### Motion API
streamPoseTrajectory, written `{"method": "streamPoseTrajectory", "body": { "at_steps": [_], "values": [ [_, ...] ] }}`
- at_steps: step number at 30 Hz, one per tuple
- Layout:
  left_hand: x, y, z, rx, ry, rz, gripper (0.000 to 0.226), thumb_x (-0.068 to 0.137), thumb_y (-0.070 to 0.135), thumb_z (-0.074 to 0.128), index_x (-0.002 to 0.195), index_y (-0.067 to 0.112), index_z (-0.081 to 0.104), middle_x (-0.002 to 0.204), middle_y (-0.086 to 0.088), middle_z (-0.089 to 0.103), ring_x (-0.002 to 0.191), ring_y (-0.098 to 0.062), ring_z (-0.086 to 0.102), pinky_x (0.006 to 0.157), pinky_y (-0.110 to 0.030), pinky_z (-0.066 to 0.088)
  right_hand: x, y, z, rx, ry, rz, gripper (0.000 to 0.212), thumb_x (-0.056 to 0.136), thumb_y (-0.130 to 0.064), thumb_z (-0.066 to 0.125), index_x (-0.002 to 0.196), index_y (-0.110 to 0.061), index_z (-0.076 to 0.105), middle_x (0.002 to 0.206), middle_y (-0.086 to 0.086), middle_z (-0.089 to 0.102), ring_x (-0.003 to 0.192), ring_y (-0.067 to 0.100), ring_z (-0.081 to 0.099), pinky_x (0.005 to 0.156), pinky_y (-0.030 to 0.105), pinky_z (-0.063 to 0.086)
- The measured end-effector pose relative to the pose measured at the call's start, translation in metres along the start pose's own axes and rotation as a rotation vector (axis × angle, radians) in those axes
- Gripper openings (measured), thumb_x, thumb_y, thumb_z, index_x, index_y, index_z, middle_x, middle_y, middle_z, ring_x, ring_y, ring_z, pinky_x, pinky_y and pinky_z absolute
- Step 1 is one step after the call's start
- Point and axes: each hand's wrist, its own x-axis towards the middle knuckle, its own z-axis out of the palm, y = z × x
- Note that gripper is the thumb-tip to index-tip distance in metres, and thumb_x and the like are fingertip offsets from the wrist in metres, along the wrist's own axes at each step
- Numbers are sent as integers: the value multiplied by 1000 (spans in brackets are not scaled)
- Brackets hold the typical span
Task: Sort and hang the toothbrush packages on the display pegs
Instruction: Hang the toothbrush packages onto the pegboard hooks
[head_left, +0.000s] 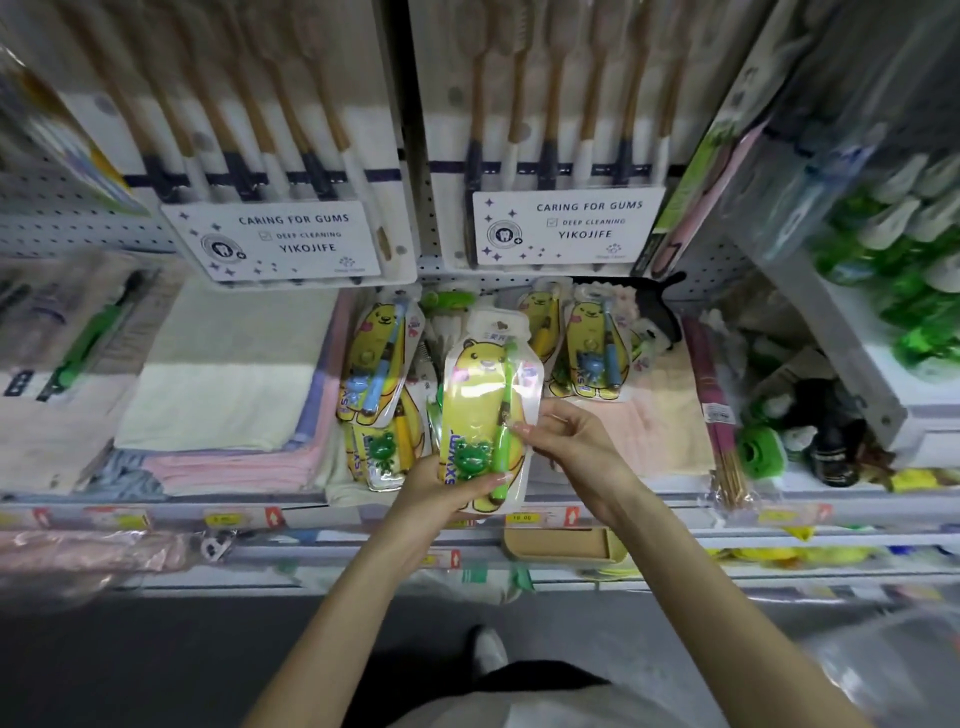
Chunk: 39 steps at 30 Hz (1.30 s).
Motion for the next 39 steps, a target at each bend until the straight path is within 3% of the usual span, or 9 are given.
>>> {"method": "streamPoseTrajectory", "body": {
  "at_steps": [3, 8, 11, 14, 18, 22, 26, 32, 39],
  "values": [
    [-3, -6, -7, -25, 24, 20, 33, 74, 13, 80, 105, 11, 68, 90, 1, 76, 87, -17, 72, 85, -40, 56, 15, -12, -33, 109, 266, -41, 11, 86, 1, 65, 97, -1, 64, 89, 9, 69, 81, 18, 65, 75, 25, 54],
    [-5, -15, -24, -65, 58, 18, 67, 48, 39, 87, 105, 10, 68, 96, -6, 76, 93, -27, 71, 88, -54, 54, 45, -8, -92, 213, 664, 55, 31, 85, -8, 71, 113, -6, 58, 96, 8, 61, 96, 23, 58, 92, 35, 49],
    [-7, -16, -32, -112, 74, 29, 64, 52, 29, 92, 106, 5, 68, 99, -11, 75, 93, -30, 71, 86, -56, 54, 60, 2, -100, 189, 646, 206, 30, 82, -15, 76, 105, -4, 62, 88, 9, 59, 82, 21, 56, 88, 34, 50],
    [-8, -19, -39, -147, 99, 53, 46, 64, 10, 86, 105, 3, 68, 100, -15, 74, 89, -29, 72, 76, -47, 59, 75, 3, -101, 209, 652, 268, 21, 81, -14, 77, 89, -4, 61, 75, 7, 56, 64, 18, 52, 63, 29, 50],
    [-16, -17, -45, -165, 142, 85, 25, 76, 1, 73, 101, 4, 69, 96, -11, 75, 84, -21, 73, 63, -27, 57, 98, 4, -102, 171, 641, 288, 56, 74, -15, 83, 120, 0, 55, 92, 13, 65, 72, 22, 60, 48, 24, 45],
    [-19, -16, -44, -186, 159, 87, 27, 76, 2, 74, 101, 4, 68, 93, -10, 76, 84, -21, 73, 58, -22, 55, 108, 4, -104, 126, 679, 292, 73, 62, -26, 91, 123, -6, 55, 94, 8, 65, 63, 15, 54, 44, 23, 44],
    [-18, -16, -40, -177, 146, 78, 31, 73, 5, 77, 103, 3, 68, 96, -11, 75, 85, -21, 73, 60, -26, 56, 98, 5, -105, 126, 670, 296, 37, 68, -13, 87, 84, -6, 54, 98, 11, 64, 79, 21, 59, 61, 30, 49],
    [-14, -16, -30, -164, 95, 53, 65, 51, 27, 85, 107, 2, 65, 100, -13, 74, 93, -29, 71, 84, -49, 56, 74, 17, -130, 51, 504, 282, 39, 62, -22, 89, 90, -9, 65, 95, 11, 67, 84, 23, 59, 72, 33, 46],
    [-12, -20, -12, -127, 58, 29, 72, 43, 38, 91, 104, 8, 67, 98, -8, 75, 96, -29, 70, 92, -55, 51, 21, 33, -152, 123, 379, 304, 91, 65, -5, 84, 141, 3, 35, 111, 16, 66, 91, 22, 67, 78, 34, 60]
  ]
}}
